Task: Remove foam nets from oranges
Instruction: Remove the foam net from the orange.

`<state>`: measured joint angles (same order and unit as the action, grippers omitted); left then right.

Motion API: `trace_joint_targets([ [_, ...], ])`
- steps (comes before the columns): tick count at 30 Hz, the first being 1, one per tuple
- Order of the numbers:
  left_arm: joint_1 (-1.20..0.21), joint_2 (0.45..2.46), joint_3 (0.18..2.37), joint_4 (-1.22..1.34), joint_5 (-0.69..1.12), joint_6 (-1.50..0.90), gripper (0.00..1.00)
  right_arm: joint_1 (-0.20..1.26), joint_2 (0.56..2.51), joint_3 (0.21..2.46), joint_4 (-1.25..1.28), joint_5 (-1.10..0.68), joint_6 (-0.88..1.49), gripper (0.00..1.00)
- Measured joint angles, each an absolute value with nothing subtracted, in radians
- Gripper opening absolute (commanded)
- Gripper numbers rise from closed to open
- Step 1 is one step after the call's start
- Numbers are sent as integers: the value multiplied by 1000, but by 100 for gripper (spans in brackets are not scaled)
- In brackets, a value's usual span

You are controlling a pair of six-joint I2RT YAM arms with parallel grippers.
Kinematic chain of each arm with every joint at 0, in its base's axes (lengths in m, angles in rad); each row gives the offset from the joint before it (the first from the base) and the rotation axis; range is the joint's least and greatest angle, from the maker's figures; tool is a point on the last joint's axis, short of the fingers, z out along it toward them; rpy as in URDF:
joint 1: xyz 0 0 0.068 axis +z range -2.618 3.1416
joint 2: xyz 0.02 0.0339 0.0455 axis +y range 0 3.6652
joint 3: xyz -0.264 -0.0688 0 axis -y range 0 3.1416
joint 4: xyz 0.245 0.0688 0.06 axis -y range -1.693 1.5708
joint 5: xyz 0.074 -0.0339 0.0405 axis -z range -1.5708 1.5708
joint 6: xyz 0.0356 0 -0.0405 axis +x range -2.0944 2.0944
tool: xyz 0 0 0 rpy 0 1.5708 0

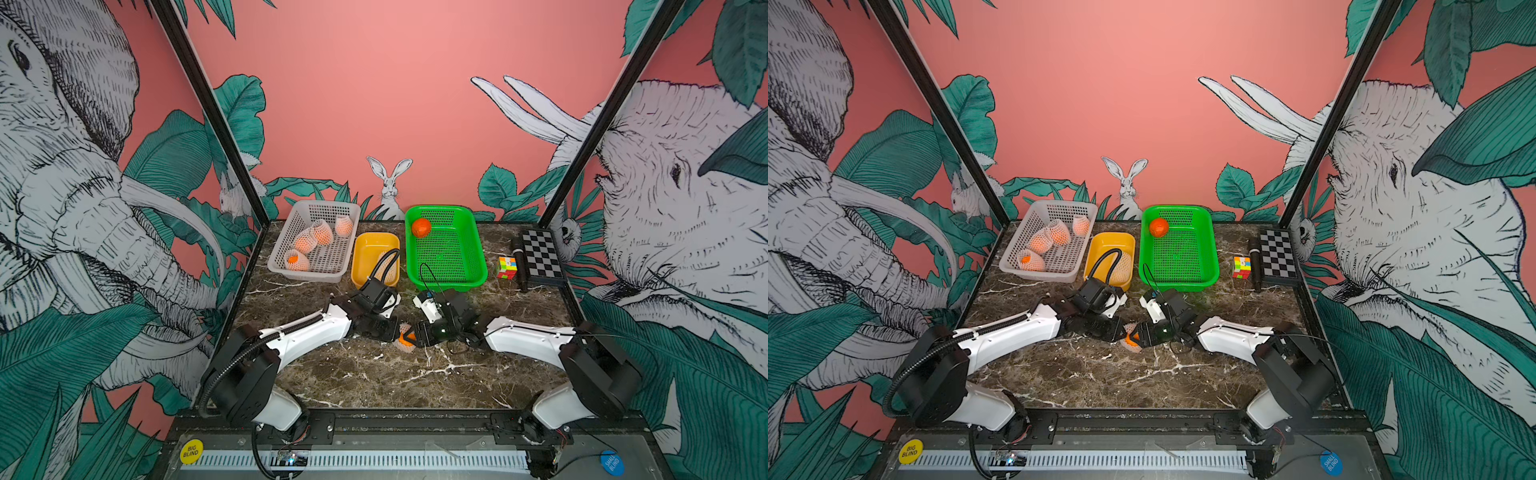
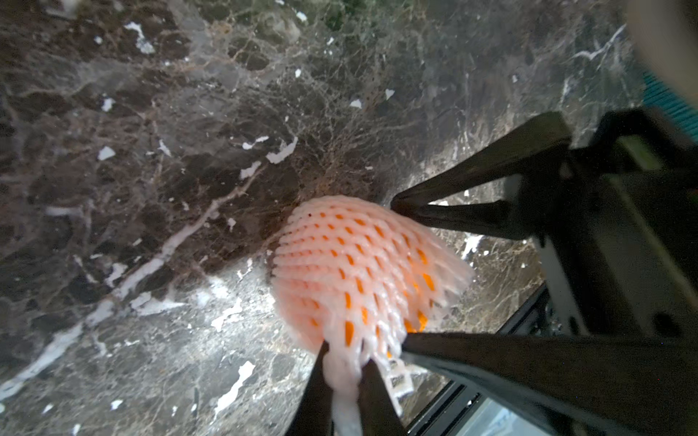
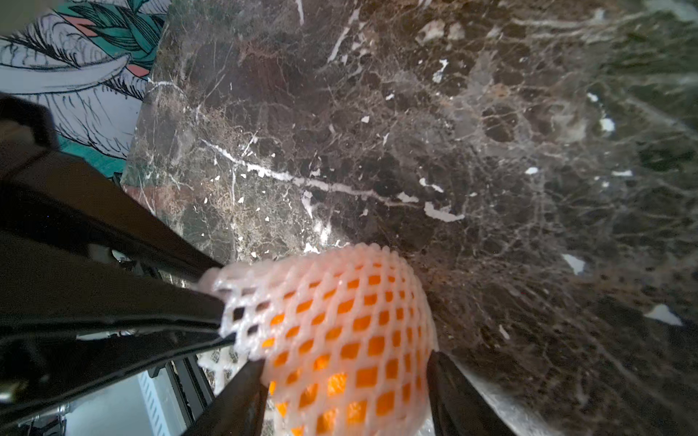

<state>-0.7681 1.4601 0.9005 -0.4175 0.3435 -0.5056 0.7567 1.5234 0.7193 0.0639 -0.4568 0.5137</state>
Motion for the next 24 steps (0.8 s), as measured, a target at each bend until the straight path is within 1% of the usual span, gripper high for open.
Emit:
trace_joint_targets([
  [4, -768, 1459, 896, -388, 366, -516, 4, 759, 1541, 719, 70, -451, 500, 66],
  [8, -768, 1459, 887, -358, 395, -529, 2, 759, 1551, 719, 75, -444, 490, 67],
  [13, -763, 1459, 883, -318, 430, -553, 0, 759, 1560, 733, 66, -412, 499, 63],
  [16, -752, 1459, 880, -303, 435, -569, 0, 759, 1578, 768, 37, -384, 510, 63],
  [19, -747, 1454, 870, -285, 467, -585, 0, 759, 1595, 793, 29, -352, 527, 65],
  [24, -741, 1443, 847, -239, 517, -619, 0, 762, 1594, 800, 11, -319, 542, 72],
])
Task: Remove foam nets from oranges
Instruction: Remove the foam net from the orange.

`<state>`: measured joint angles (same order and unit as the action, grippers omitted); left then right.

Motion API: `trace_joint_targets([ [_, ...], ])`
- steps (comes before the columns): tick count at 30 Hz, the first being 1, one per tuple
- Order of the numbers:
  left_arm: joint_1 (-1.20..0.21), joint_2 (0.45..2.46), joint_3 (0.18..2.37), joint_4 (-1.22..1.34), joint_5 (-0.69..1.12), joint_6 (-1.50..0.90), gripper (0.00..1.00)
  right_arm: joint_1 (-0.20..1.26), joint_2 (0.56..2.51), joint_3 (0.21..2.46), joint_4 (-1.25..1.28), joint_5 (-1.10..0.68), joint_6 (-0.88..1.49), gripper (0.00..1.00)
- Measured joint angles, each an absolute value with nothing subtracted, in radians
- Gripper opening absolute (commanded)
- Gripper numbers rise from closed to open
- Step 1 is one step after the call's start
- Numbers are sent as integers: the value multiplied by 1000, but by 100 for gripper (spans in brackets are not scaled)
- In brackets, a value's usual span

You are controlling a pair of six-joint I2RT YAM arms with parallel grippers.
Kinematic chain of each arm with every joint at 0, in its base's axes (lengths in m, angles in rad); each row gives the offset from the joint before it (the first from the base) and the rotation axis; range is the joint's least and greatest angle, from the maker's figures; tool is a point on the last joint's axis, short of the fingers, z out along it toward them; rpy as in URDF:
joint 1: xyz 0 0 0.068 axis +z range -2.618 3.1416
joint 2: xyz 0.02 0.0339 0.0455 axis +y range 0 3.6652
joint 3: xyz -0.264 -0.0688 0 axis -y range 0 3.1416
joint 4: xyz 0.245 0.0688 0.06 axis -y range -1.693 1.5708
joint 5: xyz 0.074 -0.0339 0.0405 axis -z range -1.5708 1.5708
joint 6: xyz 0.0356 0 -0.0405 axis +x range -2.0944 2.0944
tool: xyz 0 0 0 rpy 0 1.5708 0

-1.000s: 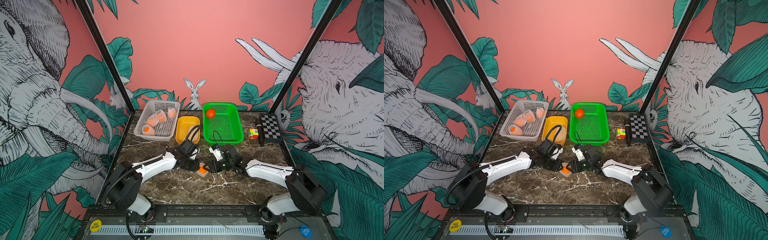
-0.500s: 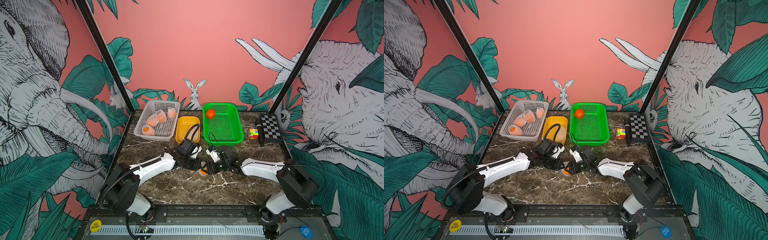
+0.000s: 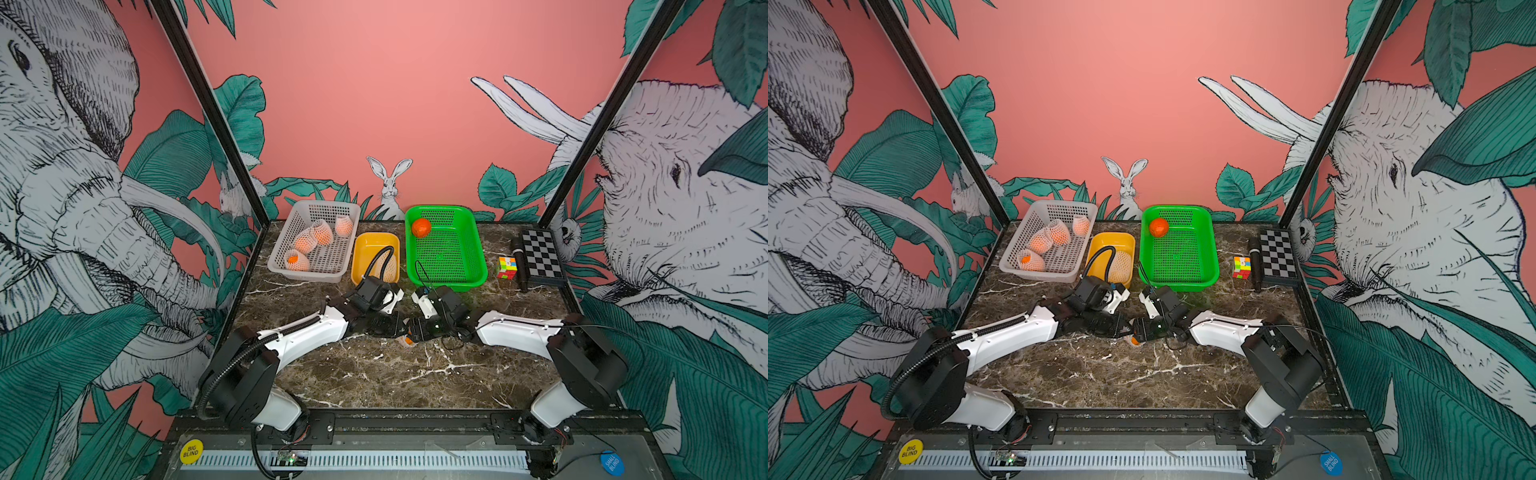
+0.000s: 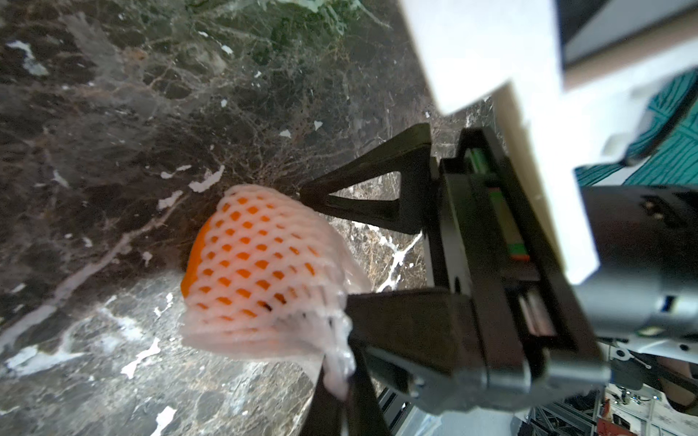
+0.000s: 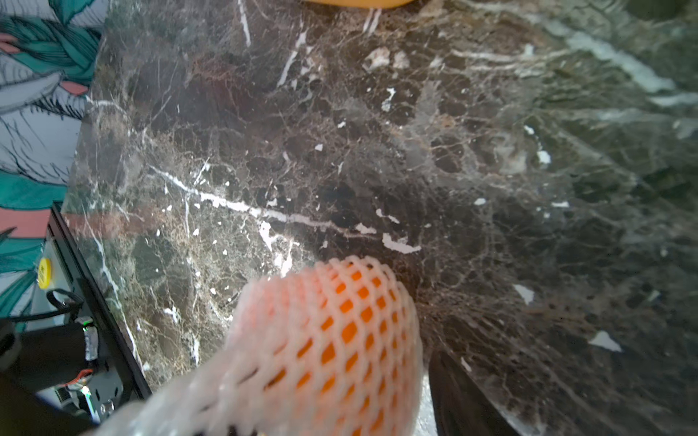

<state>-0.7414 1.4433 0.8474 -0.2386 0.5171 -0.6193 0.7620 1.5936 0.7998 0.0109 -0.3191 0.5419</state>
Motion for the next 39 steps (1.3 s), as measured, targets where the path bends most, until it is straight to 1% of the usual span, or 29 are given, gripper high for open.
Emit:
trace_joint_targets([
  [4, -730, 1438, 825, -182, 571, -657, 0, 762, 1555, 791, -27, -290, 537, 77],
  [10, -719, 1438, 809, -97, 635, -717, 1, 762, 1542, 789, -57, -242, 527, 78],
  [15, -716, 1436, 803, -77, 649, -741, 1, 763, 1547, 797, -86, -208, 523, 78],
  [19, -711, 1422, 803, -96, 642, -736, 2, 764, 1554, 805, -96, -204, 519, 80],
  [24, -712, 1406, 822, -170, 621, -669, 2, 766, 1547, 829, -132, -239, 509, 85],
  [29, -712, 1406, 830, -239, 579, -611, 2, 766, 1482, 833, -187, -255, 500, 88],
  [33, -712, 1406, 830, -266, 564, -590, 2, 766, 1465, 837, -213, -254, 489, 87],
  [39, -712, 1405, 842, -284, 566, -583, 3, 766, 1475, 847, -263, -231, 475, 79],
])
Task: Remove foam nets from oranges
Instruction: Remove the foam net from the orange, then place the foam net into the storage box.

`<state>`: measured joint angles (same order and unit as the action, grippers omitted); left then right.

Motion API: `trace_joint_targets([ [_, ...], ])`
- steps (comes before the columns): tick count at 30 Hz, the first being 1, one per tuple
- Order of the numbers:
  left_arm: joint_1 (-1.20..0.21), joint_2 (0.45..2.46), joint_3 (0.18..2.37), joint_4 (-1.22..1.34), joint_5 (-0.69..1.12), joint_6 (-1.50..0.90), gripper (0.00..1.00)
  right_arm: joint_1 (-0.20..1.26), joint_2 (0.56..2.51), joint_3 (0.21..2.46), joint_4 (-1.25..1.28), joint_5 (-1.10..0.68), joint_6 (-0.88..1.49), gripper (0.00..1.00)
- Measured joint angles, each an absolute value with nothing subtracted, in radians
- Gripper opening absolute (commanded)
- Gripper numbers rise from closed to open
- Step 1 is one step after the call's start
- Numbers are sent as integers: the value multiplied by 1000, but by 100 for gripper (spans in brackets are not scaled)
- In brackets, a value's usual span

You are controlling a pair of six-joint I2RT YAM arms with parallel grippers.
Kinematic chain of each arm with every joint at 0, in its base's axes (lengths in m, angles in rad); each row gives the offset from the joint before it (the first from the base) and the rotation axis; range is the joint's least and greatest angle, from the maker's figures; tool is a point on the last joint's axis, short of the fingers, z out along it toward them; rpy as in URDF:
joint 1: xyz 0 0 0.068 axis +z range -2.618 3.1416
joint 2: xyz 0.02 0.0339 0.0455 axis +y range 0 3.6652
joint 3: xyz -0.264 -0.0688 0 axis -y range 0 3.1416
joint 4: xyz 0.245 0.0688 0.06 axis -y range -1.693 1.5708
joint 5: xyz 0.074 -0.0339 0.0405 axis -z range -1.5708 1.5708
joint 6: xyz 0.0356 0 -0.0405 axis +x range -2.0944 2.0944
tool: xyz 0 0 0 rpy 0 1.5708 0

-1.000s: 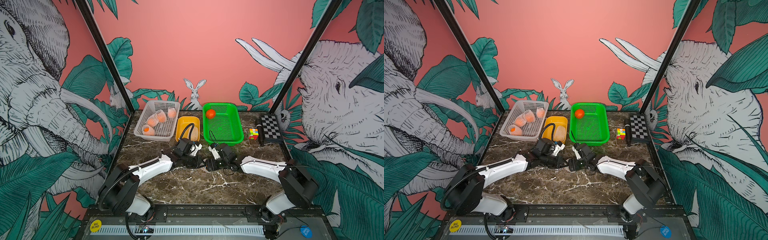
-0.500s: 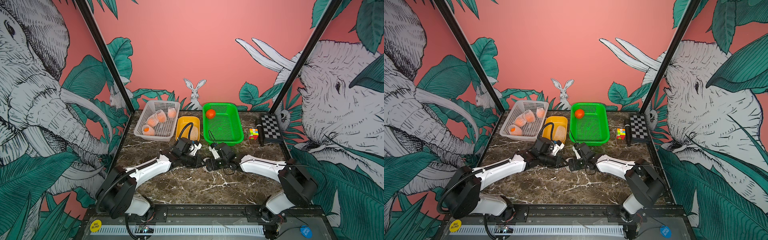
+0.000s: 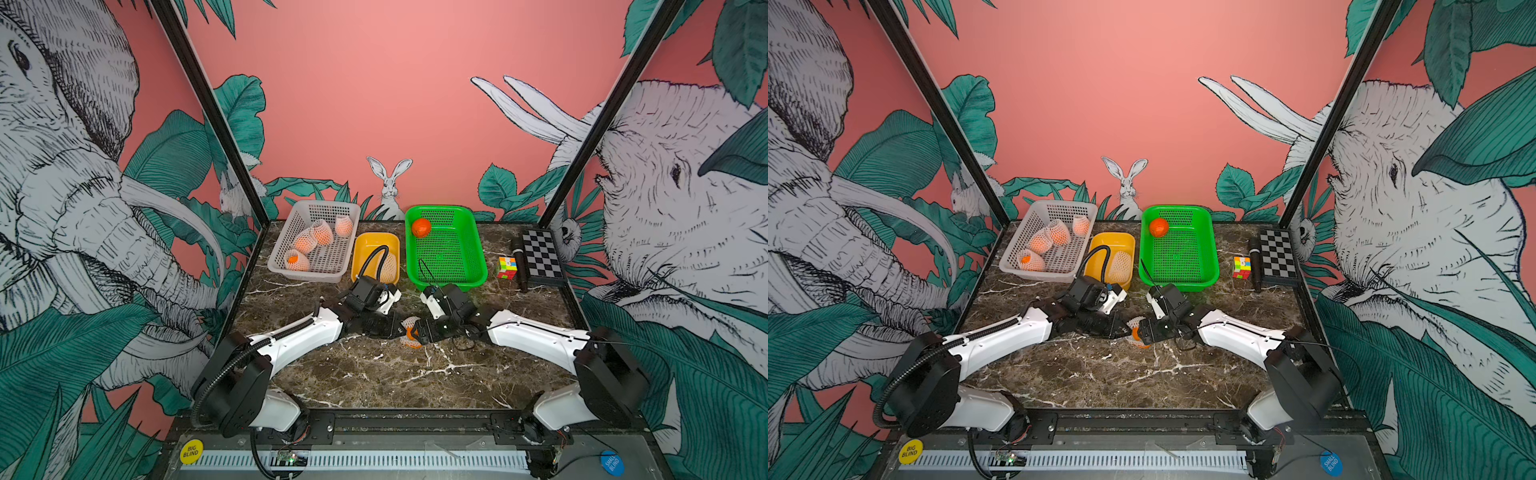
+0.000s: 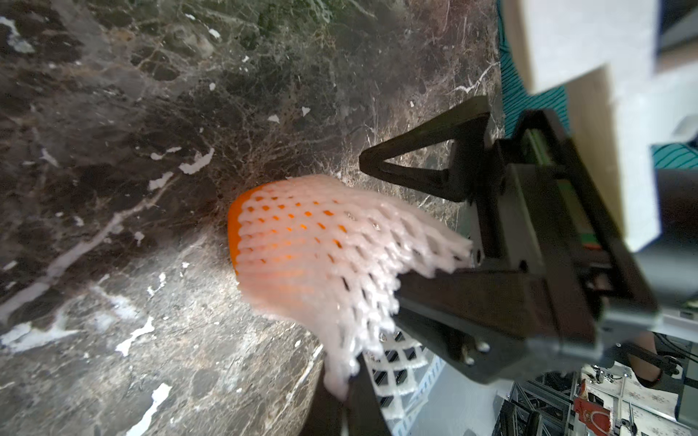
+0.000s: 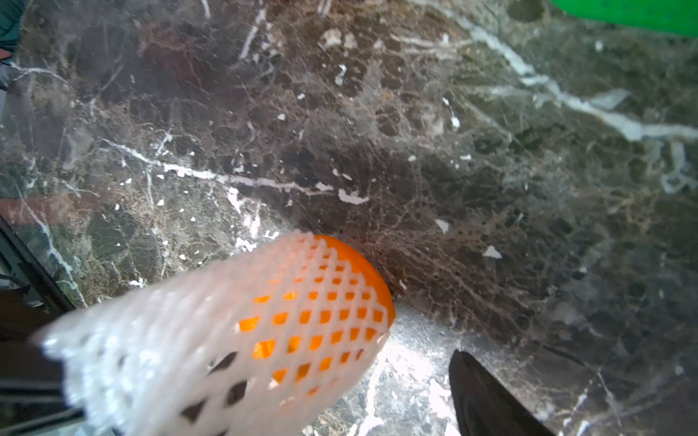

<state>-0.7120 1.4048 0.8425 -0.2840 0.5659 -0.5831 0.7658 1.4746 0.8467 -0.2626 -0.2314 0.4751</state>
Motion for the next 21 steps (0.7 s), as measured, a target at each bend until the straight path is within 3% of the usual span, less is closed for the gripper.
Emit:
trace_joint_targets([
  [4, -712, 1390, 867, -290, 567, -583, 3, 766, 1467, 874, -285, -227, 463, 77],
  [12, -705, 1357, 918, -295, 559, -582, 2, 765, 1322, 917, -346, -226, 439, 82],
  [21, -548, 1333, 1068, -442, 450, -493, 1, 765, 1163, 922, -408, -221, 387, 92],
])
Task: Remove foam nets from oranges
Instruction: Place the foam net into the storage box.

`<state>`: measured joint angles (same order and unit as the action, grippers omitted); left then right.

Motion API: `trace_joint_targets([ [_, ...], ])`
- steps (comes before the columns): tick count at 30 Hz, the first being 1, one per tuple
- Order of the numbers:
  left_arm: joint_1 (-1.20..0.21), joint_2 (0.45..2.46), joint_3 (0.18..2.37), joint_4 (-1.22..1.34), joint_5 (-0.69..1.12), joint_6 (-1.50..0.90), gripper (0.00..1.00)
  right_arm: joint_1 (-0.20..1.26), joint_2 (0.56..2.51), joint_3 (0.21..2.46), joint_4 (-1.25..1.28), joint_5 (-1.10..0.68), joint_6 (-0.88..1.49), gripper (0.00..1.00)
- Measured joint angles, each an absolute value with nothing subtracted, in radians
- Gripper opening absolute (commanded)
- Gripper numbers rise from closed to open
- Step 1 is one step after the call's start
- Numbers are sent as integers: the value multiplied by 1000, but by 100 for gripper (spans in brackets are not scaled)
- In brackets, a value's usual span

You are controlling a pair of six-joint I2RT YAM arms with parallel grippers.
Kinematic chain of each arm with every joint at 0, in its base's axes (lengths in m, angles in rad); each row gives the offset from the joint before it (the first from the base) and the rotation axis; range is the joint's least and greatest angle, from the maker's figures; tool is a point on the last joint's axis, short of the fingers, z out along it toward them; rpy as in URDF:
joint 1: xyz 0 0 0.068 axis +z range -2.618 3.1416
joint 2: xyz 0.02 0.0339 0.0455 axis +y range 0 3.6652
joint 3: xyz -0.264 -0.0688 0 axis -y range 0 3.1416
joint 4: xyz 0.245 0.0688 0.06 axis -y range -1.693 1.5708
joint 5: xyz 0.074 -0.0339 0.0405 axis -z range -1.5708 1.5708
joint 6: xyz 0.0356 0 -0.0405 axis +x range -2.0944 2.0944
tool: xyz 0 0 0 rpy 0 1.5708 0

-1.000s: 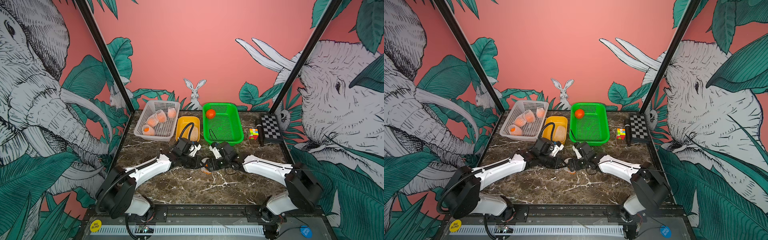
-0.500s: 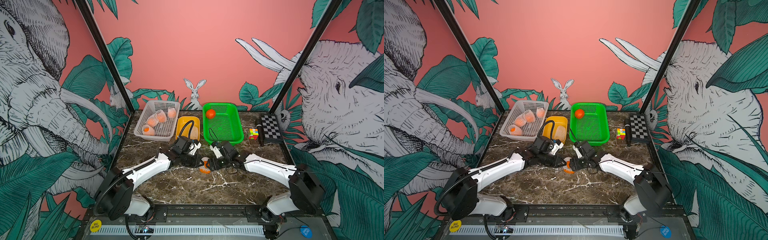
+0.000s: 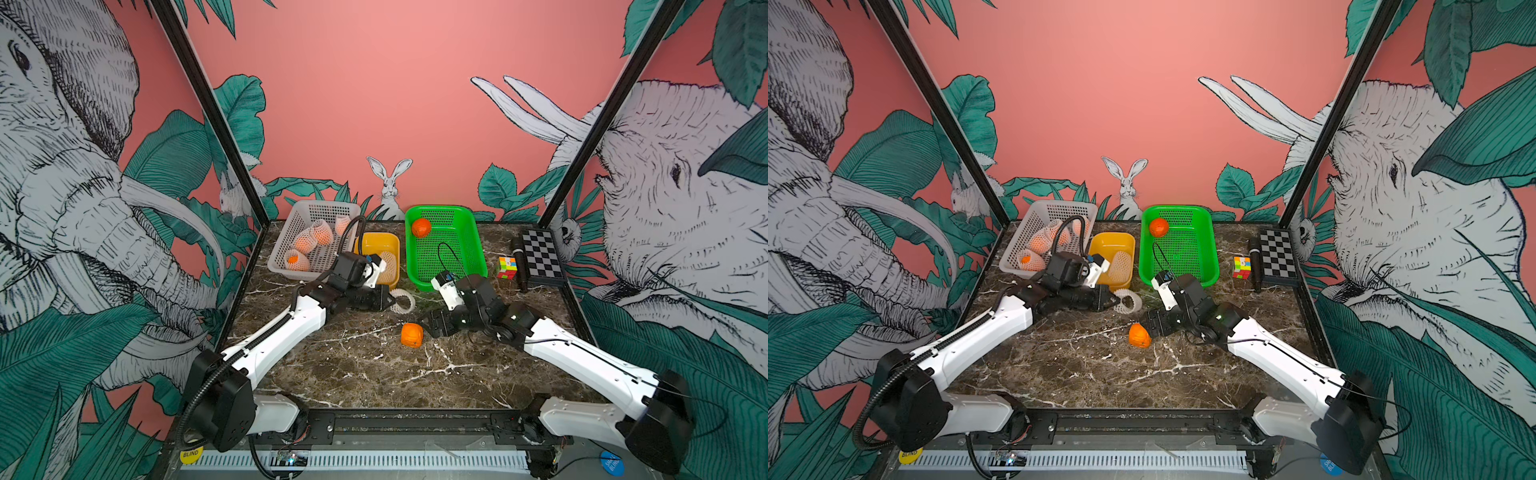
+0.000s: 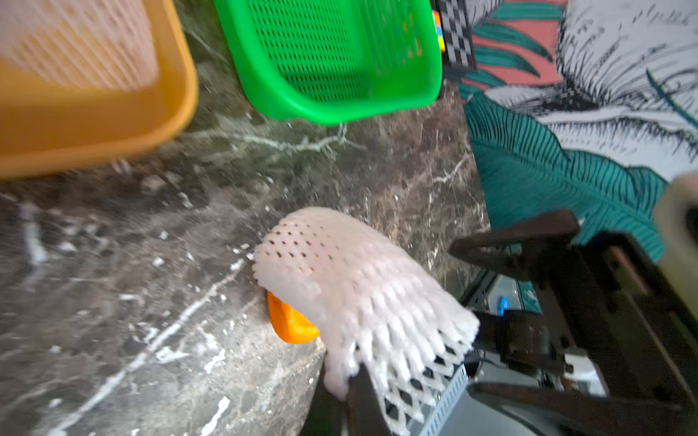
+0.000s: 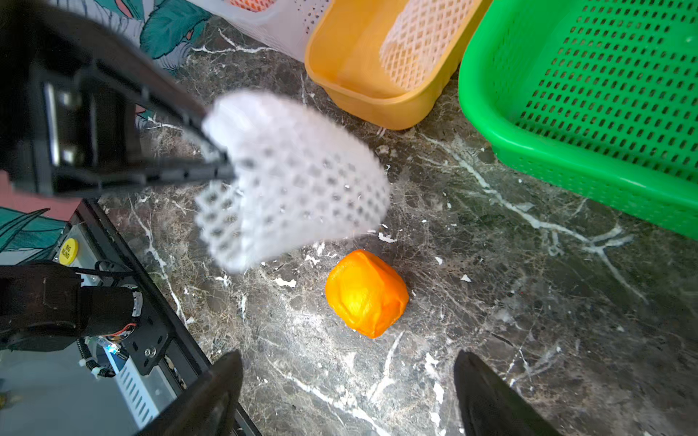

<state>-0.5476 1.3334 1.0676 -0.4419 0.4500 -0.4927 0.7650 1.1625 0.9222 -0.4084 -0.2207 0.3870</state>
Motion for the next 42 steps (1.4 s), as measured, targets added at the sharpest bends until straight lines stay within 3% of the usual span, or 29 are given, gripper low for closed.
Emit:
trace_joint_targets([
  [5, -469, 1448, 1298, -524, 321, -317, 0, 758, 1138, 923, -384, -201, 352, 95],
  [12, -424, 1736, 1576, -577, 121, 140, 0, 692, 1235, 923, -306, -248, 325, 95],
  [24, -357, 1905, 1568, -447, 59, 596, 0, 605, 1272, 912, -244, -346, 302, 96],
  [30, -356, 1979, 1601, -427, 17, 700, 22, 605, 1272, 910, -247, -367, 283, 96],
  [32, -356, 2000, 1605, -426, 4, 723, 37, 605, 1272, 910, -250, -372, 276, 96],
  [39, -356, 2011, 1607, -435, -22, 749, 73, 605, 1272, 910, -270, -390, 237, 96],
  [42, -357, 2010, 1608, -436, -20, 735, 78, 605, 1273, 910, -271, -418, 196, 97],
])
